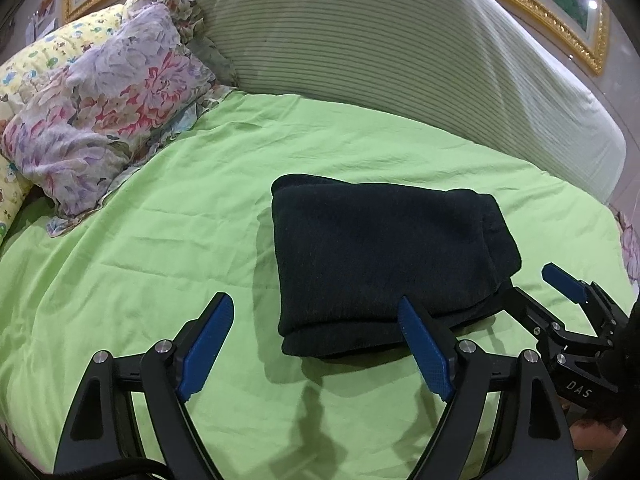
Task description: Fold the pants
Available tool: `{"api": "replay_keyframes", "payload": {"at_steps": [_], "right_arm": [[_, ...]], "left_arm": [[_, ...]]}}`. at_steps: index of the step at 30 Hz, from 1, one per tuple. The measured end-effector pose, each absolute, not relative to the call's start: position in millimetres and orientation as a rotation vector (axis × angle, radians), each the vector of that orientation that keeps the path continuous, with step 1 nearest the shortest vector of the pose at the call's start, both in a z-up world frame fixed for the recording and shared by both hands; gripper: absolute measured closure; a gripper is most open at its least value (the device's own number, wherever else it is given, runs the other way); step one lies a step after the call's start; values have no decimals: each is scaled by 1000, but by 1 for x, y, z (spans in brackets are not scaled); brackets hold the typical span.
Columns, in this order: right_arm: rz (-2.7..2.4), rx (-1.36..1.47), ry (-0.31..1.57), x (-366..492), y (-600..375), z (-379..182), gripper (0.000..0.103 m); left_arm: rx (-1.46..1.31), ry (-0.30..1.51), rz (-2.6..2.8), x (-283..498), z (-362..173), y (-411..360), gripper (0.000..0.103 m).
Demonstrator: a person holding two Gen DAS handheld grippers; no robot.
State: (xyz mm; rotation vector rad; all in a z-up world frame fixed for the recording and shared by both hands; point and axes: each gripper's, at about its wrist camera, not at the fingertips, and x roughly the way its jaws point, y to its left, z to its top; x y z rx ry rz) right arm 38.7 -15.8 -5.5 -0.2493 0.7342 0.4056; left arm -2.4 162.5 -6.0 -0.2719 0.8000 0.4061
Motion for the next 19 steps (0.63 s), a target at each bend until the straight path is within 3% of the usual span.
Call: {"api": "replay_keyframes", "payload": {"at_steps": [19], "right_arm": [[395,-188,762,42,-24,-2,13]], "left_arm": [[-265,856,415,12,-8,159,18]]}}
